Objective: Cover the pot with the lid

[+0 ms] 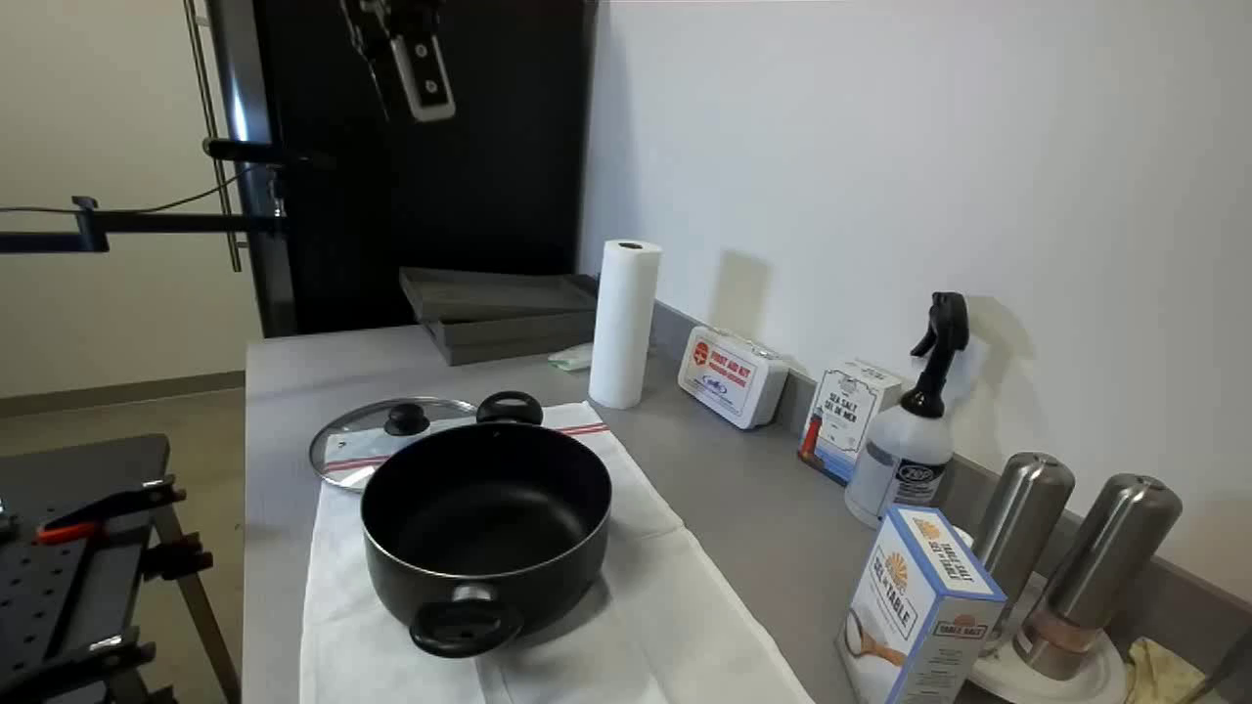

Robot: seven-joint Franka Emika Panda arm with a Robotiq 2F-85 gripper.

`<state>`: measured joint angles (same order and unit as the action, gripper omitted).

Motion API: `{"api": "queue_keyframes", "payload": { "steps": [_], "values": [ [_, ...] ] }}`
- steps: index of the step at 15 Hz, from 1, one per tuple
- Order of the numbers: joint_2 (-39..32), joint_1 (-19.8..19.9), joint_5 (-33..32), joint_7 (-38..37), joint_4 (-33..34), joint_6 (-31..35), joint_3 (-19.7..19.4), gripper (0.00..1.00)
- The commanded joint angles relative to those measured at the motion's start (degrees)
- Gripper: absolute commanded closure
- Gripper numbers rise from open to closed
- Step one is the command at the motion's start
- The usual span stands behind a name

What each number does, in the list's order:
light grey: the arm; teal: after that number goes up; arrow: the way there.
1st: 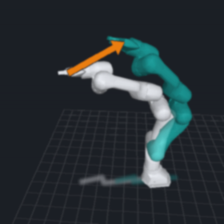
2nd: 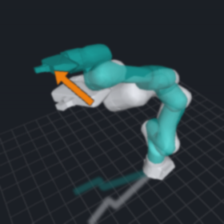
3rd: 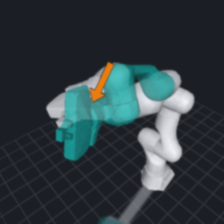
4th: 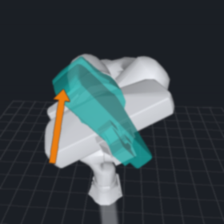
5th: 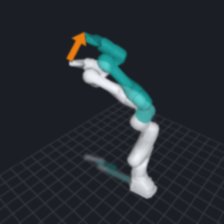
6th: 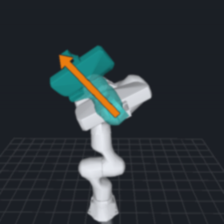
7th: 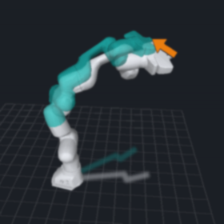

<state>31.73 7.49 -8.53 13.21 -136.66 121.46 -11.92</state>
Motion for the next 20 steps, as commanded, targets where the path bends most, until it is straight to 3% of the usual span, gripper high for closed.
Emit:
{"api": "queue_keyframes", "payload": {
  "steps": [1, 13, 20],
  "values": [
    [-0.06, 0.27, 0.18, 0.15, 0.1, -0.08, 0.23, 0.0],
    [-0.05, 0.28, 0.18, 0.15, 0.1, -0.08, 0.23, 0.0],
    [-1.4, -2.45, 1.15, 0.17, -1.9, -0.13, 2.69, 0.0]
  ]
}}
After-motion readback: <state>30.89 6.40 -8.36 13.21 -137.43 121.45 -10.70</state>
